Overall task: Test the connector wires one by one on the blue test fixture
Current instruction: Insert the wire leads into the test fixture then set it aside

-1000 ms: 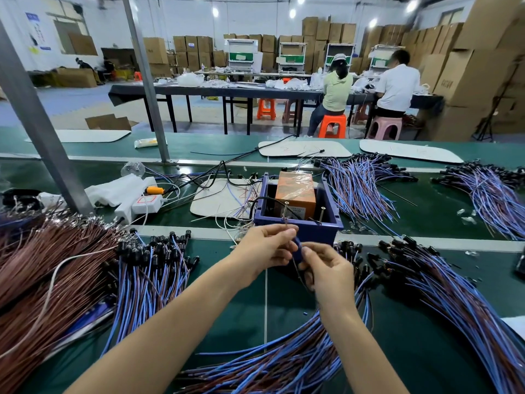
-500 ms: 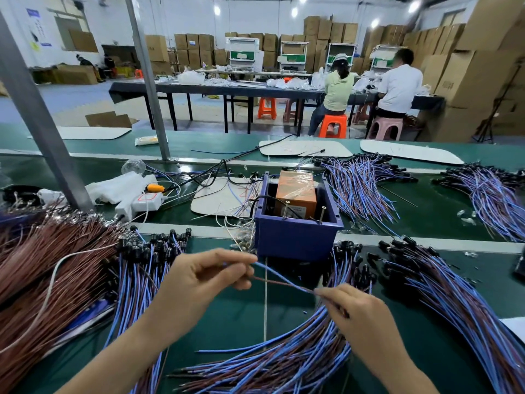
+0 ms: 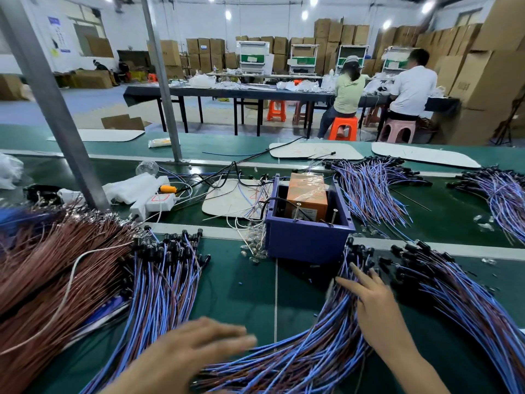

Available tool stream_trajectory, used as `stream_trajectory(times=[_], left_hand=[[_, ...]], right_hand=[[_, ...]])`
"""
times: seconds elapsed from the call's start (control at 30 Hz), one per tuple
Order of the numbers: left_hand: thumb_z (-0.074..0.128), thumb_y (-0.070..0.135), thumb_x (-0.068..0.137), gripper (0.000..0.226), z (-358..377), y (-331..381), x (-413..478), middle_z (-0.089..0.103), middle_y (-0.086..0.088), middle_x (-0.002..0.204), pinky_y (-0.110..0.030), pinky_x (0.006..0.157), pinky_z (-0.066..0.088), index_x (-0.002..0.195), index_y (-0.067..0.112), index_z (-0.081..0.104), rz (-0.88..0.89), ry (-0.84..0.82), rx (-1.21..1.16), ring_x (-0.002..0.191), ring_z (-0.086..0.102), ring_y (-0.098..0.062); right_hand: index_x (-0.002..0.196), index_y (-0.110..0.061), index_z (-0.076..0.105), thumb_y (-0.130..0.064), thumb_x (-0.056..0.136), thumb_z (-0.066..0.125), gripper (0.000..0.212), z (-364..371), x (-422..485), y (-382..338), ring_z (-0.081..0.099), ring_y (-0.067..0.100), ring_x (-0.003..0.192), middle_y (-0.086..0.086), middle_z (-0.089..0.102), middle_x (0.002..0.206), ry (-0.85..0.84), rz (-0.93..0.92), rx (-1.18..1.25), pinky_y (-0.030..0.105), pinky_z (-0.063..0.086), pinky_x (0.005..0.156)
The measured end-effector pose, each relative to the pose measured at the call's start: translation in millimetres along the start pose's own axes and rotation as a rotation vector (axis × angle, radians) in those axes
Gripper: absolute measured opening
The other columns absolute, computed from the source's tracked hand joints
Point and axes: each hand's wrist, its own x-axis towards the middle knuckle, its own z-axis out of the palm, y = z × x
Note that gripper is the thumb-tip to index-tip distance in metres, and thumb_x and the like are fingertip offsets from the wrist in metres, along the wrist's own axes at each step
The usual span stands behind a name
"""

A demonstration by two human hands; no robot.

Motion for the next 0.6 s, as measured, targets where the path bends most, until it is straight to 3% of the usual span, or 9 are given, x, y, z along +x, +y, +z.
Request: stream_trajectory(times=[0.07, 0.1, 0.2, 0.3, 0.43, 0.53, 0.6], left_hand=[[0.039, 0.064, 0.089, 0.051, -11, -18, 2, 0.055, 0.021, 0.126, -0.02, 0.097, 0.045, 0.136, 0.045, 0.044, -0.228, 0.148, 0.13, 0.114, 0.048, 0.007], [0.04, 0.064, 0.088, 0.055, -15, -27, 6, 0.054, 0.016, 0.126, -0.021, 0.099, 0.042, 0.139, 0.042, 0.041, -0.383, 0.171, 0.159, 0.115, 0.047, 0.002], [0.04, 0.062, 0.091, 0.065, -12, -59, 22, 0.047, 0.011, 0.127, -0.025, 0.1, 0.033, 0.148, 0.038, 0.022, -0.721, 0.018, 0.36, 0.12, 0.041, -0.01], [0.04, 0.061, 0.091, 0.062, -2, -72, 43, 0.049, 0.013, 0.126, -0.03, 0.094, 0.033, 0.147, 0.04, 0.023, -0.737, -0.042, 0.545, 0.12, 0.042, -0.014], [0.046, 0.033, 0.094, 0.043, 8, -80, 61, 0.051, 0.011, 0.122, -0.03, 0.091, 0.036, 0.138, 0.036, 0.044, -0.71, 0.002, 0.543, 0.116, 0.048, -0.014], [0.055, 0.012, 0.092, 0.031, 3, -75, 70, 0.061, 0.004, 0.11, -0.026, 0.087, 0.043, 0.119, 0.02, 0.067, -0.664, 0.282, 0.198, 0.101, 0.06, -0.017], [0.063, -0.003, 0.085, 0.028, -6, -55, 76, 0.065, 0.003, 0.099, -0.014, 0.081, 0.044, 0.107, 0.011, 0.073, -0.506, 0.537, 0.011, 0.087, 0.062, -0.01]], right_hand=[[0.138, -0.028, 0.049, 0.007, 0.091, 0.043, 0.059, 3, -2, -2, 0.012, 0.022, 0.147, -0.005, 0.034, 0.153, 0.01, 0.005, 0.073, 0.04, 0.013, 0.12], [0.137, -0.026, 0.051, 0.006, 0.091, 0.045, 0.056, 3, -3, -4, 0.015, 0.02, 0.147, -0.004, 0.04, 0.149, 0.031, 0.003, 0.122, 0.038, 0.013, 0.121], [0.13, -0.021, 0.058, 0.004, 0.092, 0.049, 0.047, 4, -4, -14, 0.024, 0.018, 0.143, -0.004, 0.053, 0.137, 0.085, -0.042, 0.202, 0.031, 0.017, 0.119], [0.125, -0.021, 0.062, 0.001, 0.093, 0.048, 0.041, 5, -5, -27, 0.025, 0.016, 0.142, -0.008, 0.058, 0.13, 0.067, -0.08, 0.212, 0.031, 0.02, 0.118], [0.123, -0.021, 0.064, -0.003, 0.095, 0.048, 0.036, 5, -7, -35, 0.025, 0.013, 0.141, -0.012, 0.06, 0.124, 0.066, -0.116, 0.189, 0.031, 0.023, 0.117], [0.114, -0.021, 0.068, 0.0, 0.093, 0.052, 0.033, 1, -13, -42, 0.037, 0.006, 0.13, -0.023, 0.06, 0.106, 0.1, -0.13, 0.331, 0.016, 0.038, 0.102], [0.106, -0.029, 0.069, 0.0, 0.093, 0.053, 0.036, -6, -17, -51, 0.056, 0.002, 0.095, -0.031, 0.063, 0.091, 0.085, -0.08, 0.536, 0.009, 0.044, 0.072]])
